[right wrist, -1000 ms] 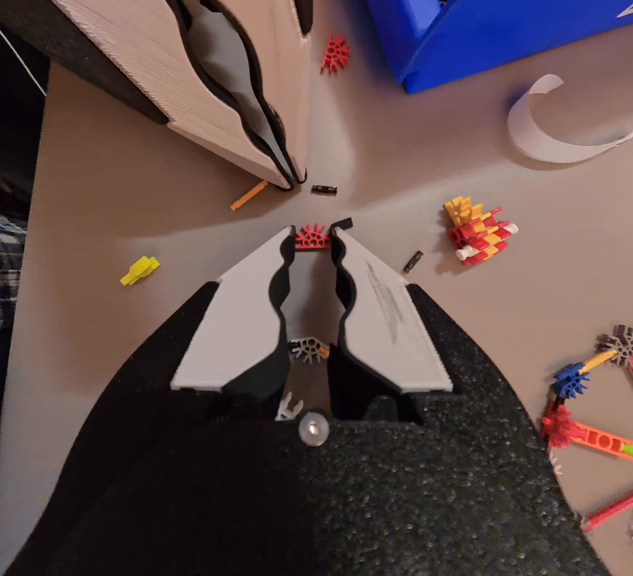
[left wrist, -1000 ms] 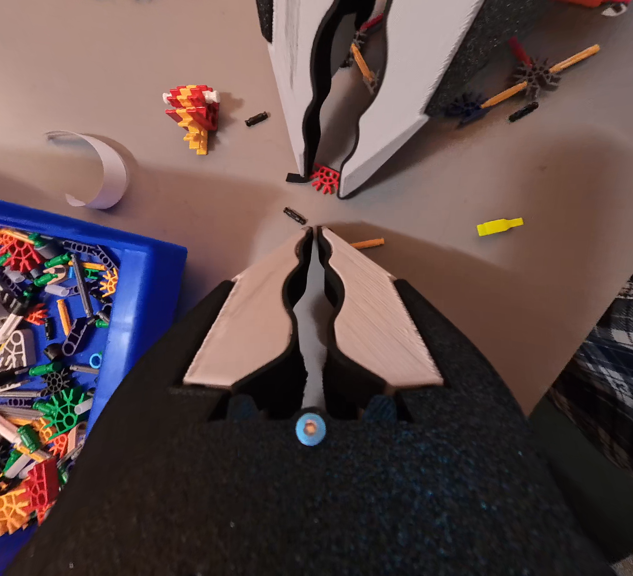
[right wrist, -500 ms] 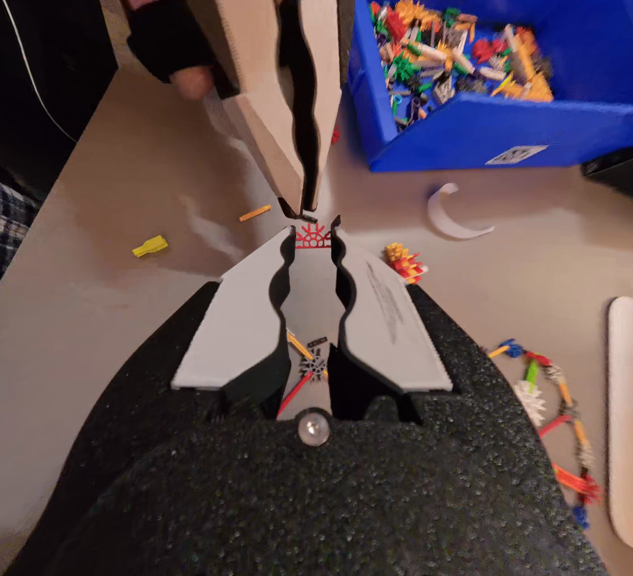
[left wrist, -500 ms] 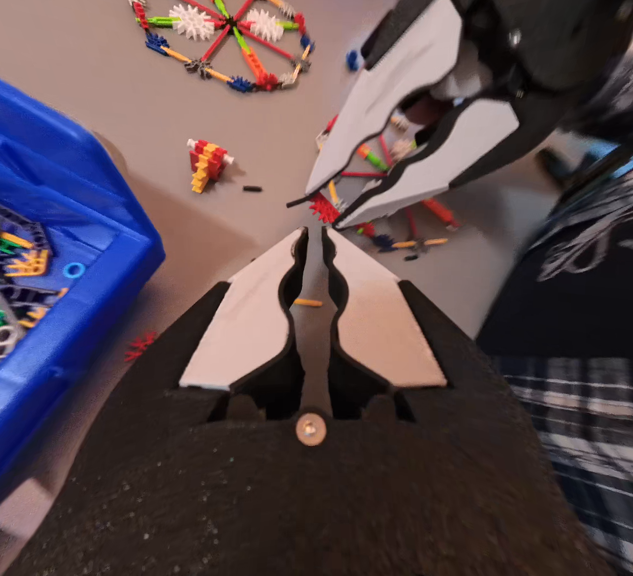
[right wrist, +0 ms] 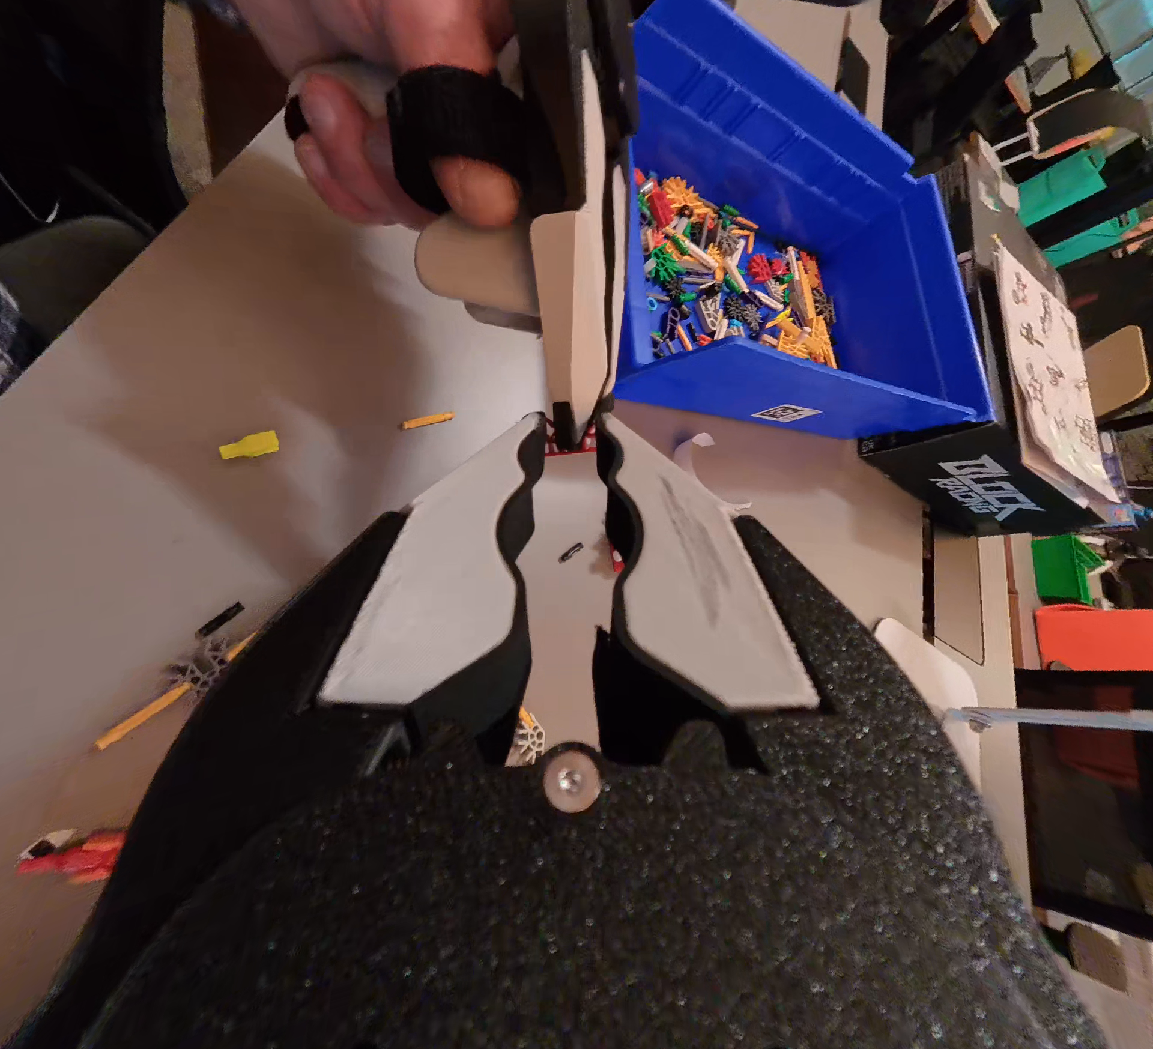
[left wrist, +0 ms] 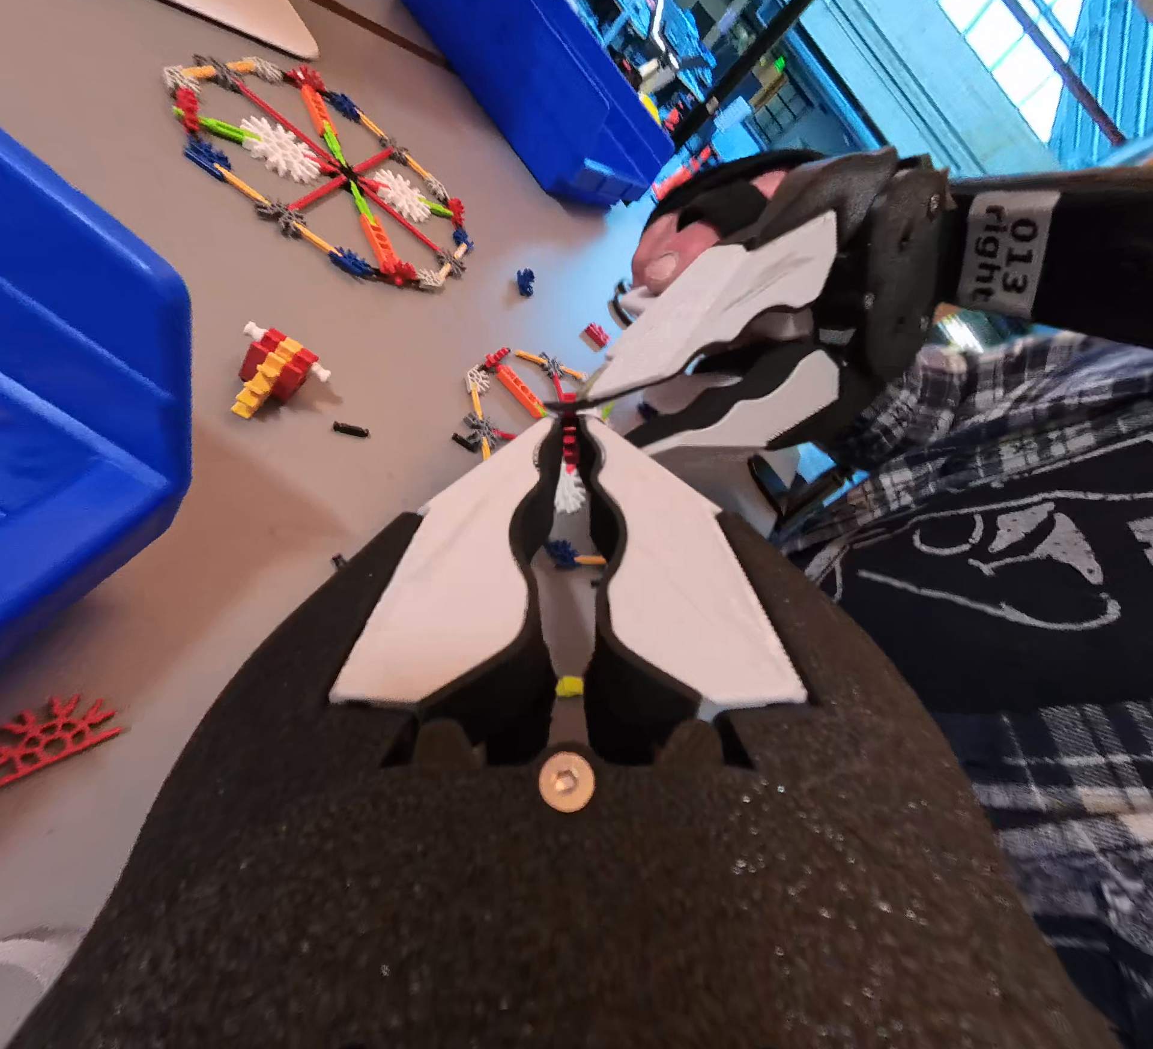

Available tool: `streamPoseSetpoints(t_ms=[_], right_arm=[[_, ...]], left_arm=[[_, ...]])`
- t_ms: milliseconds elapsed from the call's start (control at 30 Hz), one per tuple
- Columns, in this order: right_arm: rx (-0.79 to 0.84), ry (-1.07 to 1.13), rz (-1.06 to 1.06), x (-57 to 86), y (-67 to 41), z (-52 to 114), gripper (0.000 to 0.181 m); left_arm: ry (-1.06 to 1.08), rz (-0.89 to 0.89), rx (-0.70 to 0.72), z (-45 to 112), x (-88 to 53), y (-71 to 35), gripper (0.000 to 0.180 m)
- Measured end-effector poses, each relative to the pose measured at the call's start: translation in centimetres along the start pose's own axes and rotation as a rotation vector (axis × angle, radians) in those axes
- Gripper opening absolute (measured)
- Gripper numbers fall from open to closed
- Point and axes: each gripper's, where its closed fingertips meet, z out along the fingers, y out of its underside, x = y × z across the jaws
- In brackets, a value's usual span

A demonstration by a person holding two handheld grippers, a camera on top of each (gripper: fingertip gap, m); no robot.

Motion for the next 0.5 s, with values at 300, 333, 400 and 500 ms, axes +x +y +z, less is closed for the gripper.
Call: streamPoseSetpoints(t_ms=[300,333,400,500], right_arm=[[-0.070,0.139,0.295,2.2,0.9,-1.0,0.032],[-0.089,0.158,0.302,2.3,1.1,-0.9,0.026],[-0.081,0.201,0.304,2.7,1.1,-1.2,0.017],[-0.056,0.221,0.347,3.1,1.1,-1.8,0.013]], left_arm=[[0.029,-0.056,0.221,0.4,2.0,-3.4,0.001],[0.011,-0.047,0.227,0.7,2.1,-3.5,0.001],[-0.007,-0.038,0.251,1.1,2.3,-3.8,0.001],[0.006,-0.052,0.291,1.4,2.8,-4.3,0.001]])
